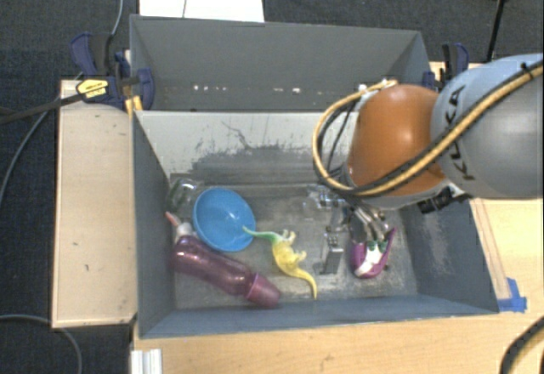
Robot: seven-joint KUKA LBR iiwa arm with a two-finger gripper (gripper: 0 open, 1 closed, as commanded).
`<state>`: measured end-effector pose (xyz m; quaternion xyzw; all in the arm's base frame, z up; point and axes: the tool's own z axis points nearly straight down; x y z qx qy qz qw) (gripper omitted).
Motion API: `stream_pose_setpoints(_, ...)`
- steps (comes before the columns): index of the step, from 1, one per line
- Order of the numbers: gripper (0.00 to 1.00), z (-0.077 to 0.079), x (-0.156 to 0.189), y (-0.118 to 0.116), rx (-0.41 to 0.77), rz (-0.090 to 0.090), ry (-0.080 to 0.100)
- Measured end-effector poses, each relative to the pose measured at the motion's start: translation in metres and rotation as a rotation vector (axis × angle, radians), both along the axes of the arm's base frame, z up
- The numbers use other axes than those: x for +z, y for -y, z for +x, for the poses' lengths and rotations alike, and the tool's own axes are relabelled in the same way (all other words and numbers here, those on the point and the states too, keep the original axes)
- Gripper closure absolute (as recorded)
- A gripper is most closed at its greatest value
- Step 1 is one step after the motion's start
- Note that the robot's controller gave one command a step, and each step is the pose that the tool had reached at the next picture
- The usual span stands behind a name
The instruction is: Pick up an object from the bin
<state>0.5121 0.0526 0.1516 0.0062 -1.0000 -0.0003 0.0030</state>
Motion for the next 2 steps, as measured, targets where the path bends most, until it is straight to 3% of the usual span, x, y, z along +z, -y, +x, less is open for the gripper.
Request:
stream_pose_setpoints(1,0.00,0.002,0.004,0.000,-0.001,0.000,0.008)
stream_pose_setpoints(2,0.00,0.006,-0.037,-0.007,0.017,0.001,0.012)
